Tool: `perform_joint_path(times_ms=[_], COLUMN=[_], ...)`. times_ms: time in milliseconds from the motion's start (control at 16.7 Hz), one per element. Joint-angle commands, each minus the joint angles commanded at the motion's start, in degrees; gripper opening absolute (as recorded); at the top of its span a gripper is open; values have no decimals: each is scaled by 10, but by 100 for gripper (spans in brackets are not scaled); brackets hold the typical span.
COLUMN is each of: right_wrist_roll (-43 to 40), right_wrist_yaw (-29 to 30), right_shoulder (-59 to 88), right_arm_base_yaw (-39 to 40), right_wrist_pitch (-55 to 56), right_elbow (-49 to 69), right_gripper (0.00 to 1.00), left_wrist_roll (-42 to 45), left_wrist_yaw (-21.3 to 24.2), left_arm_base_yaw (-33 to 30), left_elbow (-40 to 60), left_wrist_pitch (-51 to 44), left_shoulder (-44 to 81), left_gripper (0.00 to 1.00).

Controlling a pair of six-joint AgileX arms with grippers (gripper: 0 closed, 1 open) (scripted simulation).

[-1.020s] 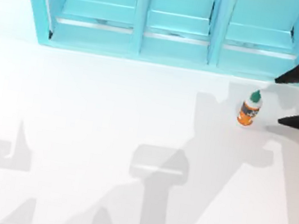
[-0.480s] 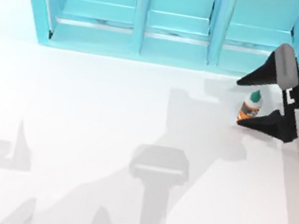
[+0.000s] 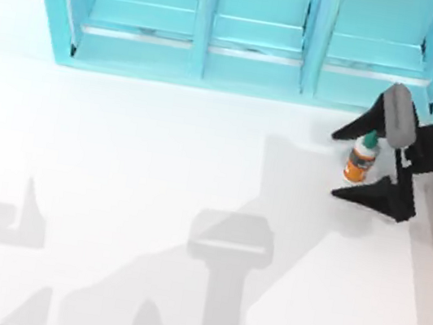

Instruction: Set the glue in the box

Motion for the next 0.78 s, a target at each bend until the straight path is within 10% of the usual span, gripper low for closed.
perform_joint_path(times_ms=[180, 780], right_wrist_roll=[0, 0], right_wrist_yaw=[0, 0], right_shoulder=[0, 0], right_arm_base_yaw=[0, 0], right_wrist_pitch=[0, 0], right_elbow=[0, 0], right_gripper=[100, 25], left_wrist_roll=[0, 0], left_wrist_yaw=[0, 0], left_arm_base_yaw=[0, 0], left_elbow=[0, 0], left_wrist_pitch=[0, 0], left_shoulder=[0, 0], left_gripper=[100, 100])
